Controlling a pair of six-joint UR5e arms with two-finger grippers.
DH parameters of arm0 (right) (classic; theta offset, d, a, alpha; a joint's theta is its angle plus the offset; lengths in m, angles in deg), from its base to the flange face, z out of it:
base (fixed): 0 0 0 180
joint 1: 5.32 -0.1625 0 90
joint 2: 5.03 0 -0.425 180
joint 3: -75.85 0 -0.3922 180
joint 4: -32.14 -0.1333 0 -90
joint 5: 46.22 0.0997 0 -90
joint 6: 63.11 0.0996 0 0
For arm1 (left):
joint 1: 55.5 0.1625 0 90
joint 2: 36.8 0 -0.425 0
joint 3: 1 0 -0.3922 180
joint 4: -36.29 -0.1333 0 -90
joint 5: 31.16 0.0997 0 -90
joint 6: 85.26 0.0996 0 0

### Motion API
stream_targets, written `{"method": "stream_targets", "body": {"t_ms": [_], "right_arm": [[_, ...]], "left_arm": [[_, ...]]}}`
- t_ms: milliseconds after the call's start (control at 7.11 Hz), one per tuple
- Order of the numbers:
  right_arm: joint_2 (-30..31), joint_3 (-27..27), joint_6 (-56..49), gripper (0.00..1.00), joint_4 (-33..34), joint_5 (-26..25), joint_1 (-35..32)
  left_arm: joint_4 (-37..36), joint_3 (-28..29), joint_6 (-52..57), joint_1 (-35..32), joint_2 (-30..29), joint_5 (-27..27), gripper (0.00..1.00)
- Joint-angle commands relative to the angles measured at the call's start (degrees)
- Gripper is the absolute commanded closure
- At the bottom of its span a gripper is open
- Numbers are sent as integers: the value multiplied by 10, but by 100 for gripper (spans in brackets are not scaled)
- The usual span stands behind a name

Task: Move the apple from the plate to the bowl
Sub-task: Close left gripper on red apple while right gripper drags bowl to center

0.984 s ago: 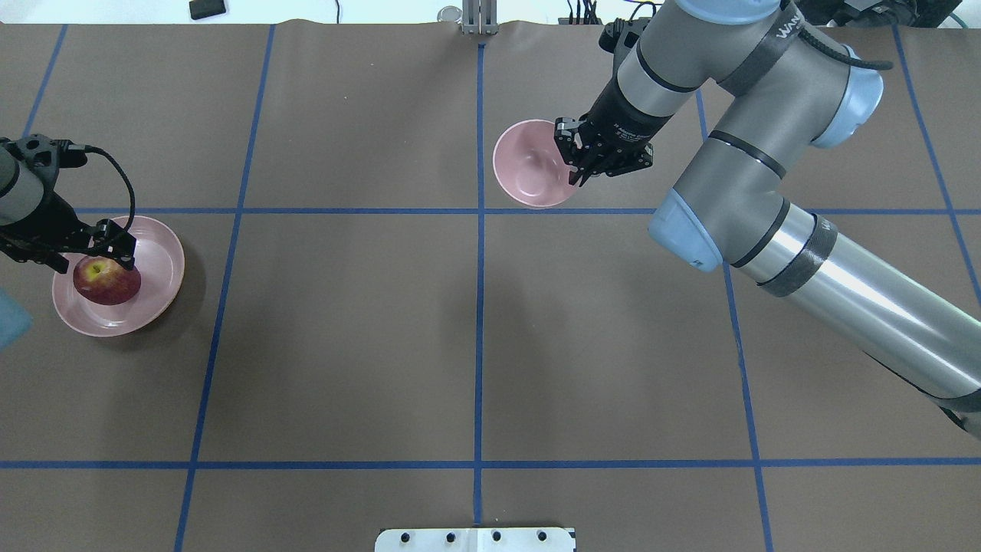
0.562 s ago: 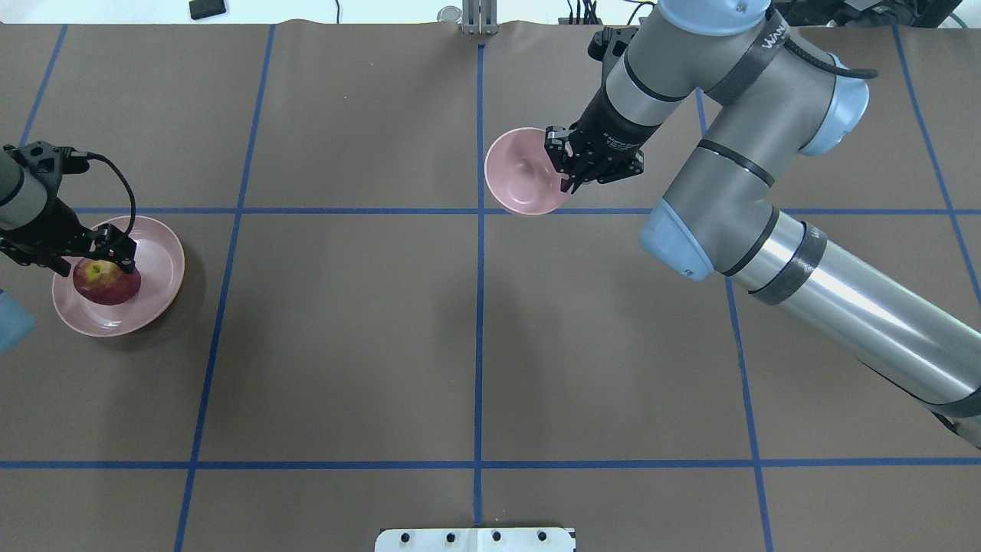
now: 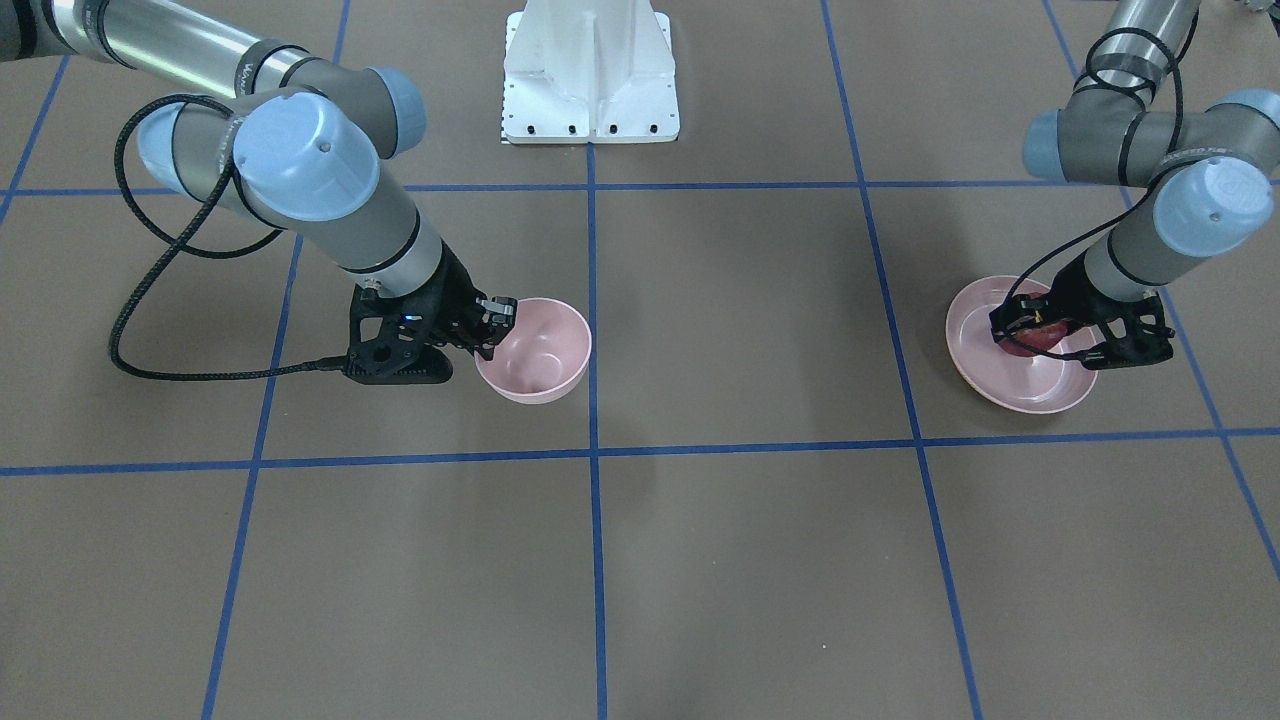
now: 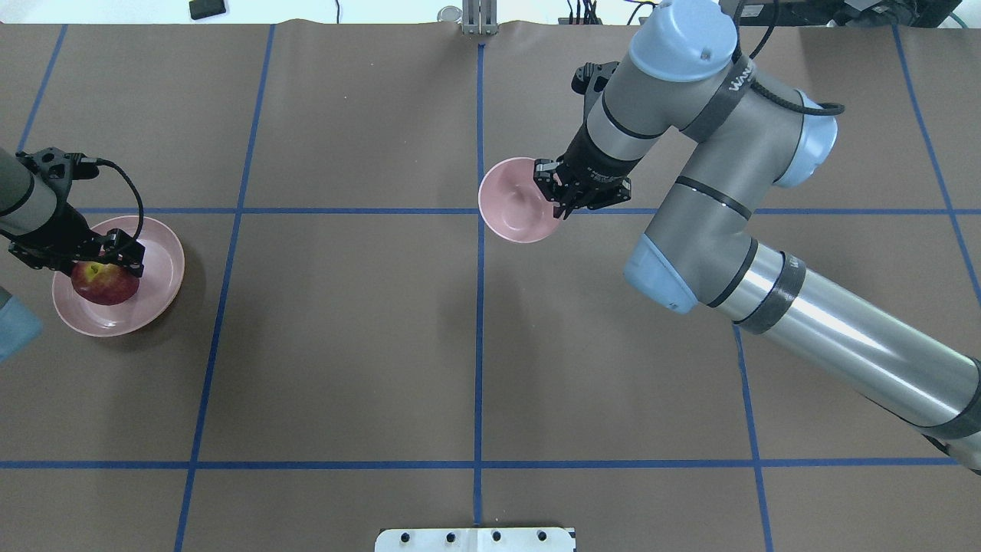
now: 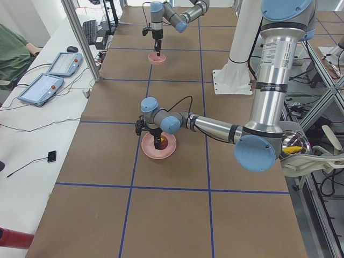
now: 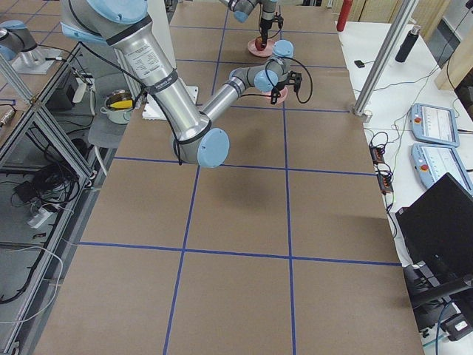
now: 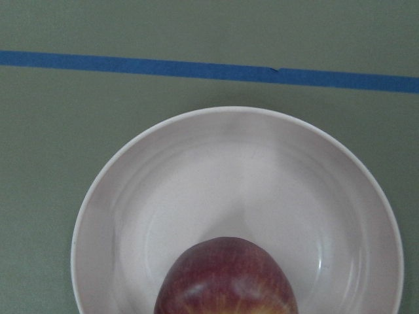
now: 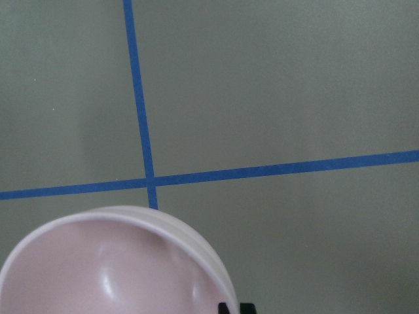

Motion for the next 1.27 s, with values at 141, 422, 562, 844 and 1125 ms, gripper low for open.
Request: {"method": "stream_targets", "body": {"t_ms": [141,422,562,844,1125], "right_arm": [[-3,-4,0,100,1,-12,19],[-8,-15,-3,100,-2,-14,30],[-9,-22,-9,100,-5,-15,32],[-58,-95,-12,100,-11,-29,32],[-69,-150,-12,100,-76,-36,32]], "left_arm": [[-9,-19,1,-4,6,-16,100],[-148,-113,9,-18,-7,-62,100],[-191,-141,9,-19,-22,-62,100],[-202,-159,2,-19,-27,-63,100],[-203,-160,1,-20,-33,-64,100]]}}
